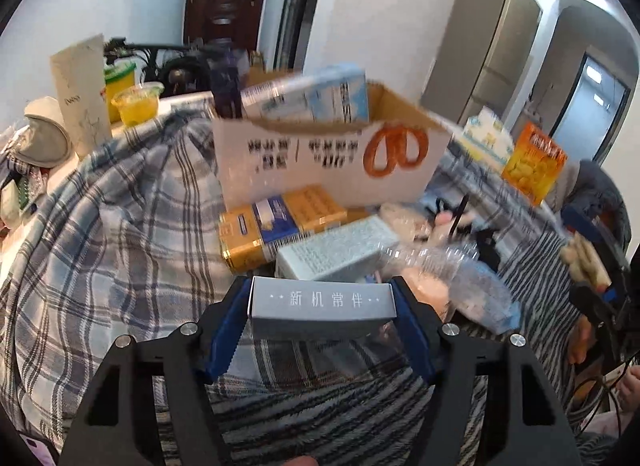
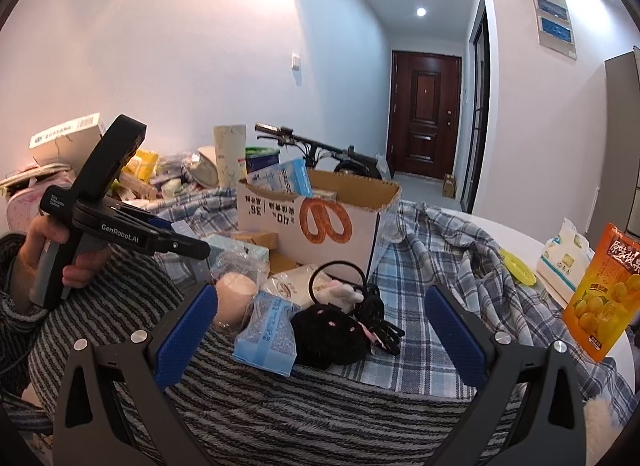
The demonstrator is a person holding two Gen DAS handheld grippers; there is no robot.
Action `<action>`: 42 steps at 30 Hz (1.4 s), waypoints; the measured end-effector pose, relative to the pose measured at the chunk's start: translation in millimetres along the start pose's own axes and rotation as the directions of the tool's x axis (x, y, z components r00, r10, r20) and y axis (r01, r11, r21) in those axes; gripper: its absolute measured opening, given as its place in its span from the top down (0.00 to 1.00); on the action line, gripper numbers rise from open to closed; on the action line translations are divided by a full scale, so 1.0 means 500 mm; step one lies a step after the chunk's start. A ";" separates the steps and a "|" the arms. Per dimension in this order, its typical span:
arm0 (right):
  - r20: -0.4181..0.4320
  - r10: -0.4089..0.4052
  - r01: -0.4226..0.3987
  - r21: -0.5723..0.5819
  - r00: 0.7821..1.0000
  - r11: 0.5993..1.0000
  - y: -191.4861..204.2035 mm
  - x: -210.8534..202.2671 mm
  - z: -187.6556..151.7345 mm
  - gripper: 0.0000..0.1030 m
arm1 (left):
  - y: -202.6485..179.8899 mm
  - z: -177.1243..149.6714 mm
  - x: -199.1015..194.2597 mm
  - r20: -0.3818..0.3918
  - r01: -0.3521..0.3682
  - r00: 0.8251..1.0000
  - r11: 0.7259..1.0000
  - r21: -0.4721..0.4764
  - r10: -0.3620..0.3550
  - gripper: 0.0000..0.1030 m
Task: Organize objects
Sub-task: 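Lift the grey box with the left gripper while the right gripper grasps the ZEESEA sponge bag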
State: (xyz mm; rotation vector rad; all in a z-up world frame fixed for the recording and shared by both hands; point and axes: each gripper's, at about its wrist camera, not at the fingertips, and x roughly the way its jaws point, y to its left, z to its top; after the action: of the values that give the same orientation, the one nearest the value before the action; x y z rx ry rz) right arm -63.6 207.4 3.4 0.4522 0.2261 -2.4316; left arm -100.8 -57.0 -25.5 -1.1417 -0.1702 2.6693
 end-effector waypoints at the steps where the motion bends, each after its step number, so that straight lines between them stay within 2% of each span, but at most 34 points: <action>1: 0.010 0.009 -0.009 0.001 1.000 1.000 0.000 -0.004 0.000 0.00 | 0.003 0.001 -0.006 0.021 0.000 1.000 1.000 0.001 0.000 0.31; 6: 0.084 0.100 -0.100 -0.004 0.991 0.995 0.002 -0.033 0.002 0.00 | 0.003 0.004 -0.060 0.175 -0.013 0.984 1.000 0.012 0.011 0.31; 9: 0.137 0.191 -0.191 -0.012 0.972 0.981 0.004 -0.054 0.006 0.00 | 0.003 0.006 -0.077 0.211 0.017 0.977 1.000 0.018 -0.020 0.31; 12: 0.129 0.295 -0.292 -0.042 0.947 0.955 0.014 -0.060 0.008 0.00 | 0.000 0.006 -0.081 0.222 0.009 0.975 1.000 0.028 -0.015 0.31; 14: 0.095 0.314 -0.308 -0.074 0.944 0.948 0.029 -0.059 0.019 0.00 | -0.004 0.005 -0.078 0.216 0.002 0.976 0.999 0.032 -0.009 0.31; 17: 0.016 0.259 -0.257 -0.076 0.966 0.964 0.049 -0.036 0.044 0.00 | -0.002 0.005 -0.074 0.206 -0.008 0.979 1.000 0.026 0.002 0.31; 19: -0.055 0.240 -0.244 -0.079 0.969 0.967 0.059 0.001 0.055 0.00 | 0.000 0.003 -0.076 0.207 -0.013 0.978 1.000 0.021 0.008 0.31; 23: -0.203 0.290 -0.298 -0.009 0.935 0.955 0.064 0.101 0.048 0.00 | 0.006 0.003 -0.079 0.215 -0.013 0.977 1.000 0.007 0.012 0.31; 28: -0.280 0.318 -0.315 0.060 0.906 0.947 0.071 0.183 0.035 0.00 | 0.007 0.003 -0.080 0.216 -0.018 0.976 1.000 0.004 0.017 0.31; 29: -0.297 0.319 -0.318 0.054 0.900 0.947 0.077 0.194 0.034 0.04 | 0.007 0.003 -0.080 0.215 -0.021 0.976 1.000 0.005 0.019 0.31; 30: -0.313 0.319 -0.324 0.035 0.895 0.945 0.088 0.202 0.031 0.14 | 0.007 0.003 -0.080 0.214 -0.022 0.977 1.000 0.007 0.020 0.31; 33: -0.392 0.279 -0.319 -0.041 0.877 0.947 0.130 0.224 0.028 0.27 | 0.007 0.003 -0.080 0.213 -0.023 0.977 1.000 0.008 0.021 0.31; 34: -0.399 0.262 -0.311 -0.063 0.879 0.948 0.138 0.230 0.028 0.30 | 0.007 0.003 -0.080 0.213 -0.025 0.977 1.000 0.007 0.023 0.31; 35: -0.405 0.238 -0.296 -0.086 0.883 0.951 0.144 0.235 0.026 0.43 | 0.007 0.003 -0.081 0.213 -0.027 0.977 1.000 0.005 0.025 0.31; 36: -0.403 0.219 -0.281 -0.100 0.889 0.955 0.148 0.237 0.024 0.48 | 0.008 0.003 -0.081 0.213 -0.027 0.977 1.000 0.002 0.026 0.31; 39: -0.374 0.232 -0.287 -0.099 0.898 0.953 0.143 0.222 0.021 0.55 | 0.012 0.002 -0.087 0.227 -0.033 0.973 0.999 -0.010 0.035 0.31; 42: -0.330 0.218 -0.270 -0.119 0.918 0.955 0.136 0.204 0.028 0.58 | 0.011 0.002 -0.092 0.242 -0.043 0.969 0.999 -0.010 0.044 0.31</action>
State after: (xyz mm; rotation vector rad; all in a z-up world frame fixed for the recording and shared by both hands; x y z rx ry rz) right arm -99.3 93.0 -25.0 0.7474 0.4721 -2.0682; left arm -71.6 -74.0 6.2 -0.8253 -0.1948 2.8419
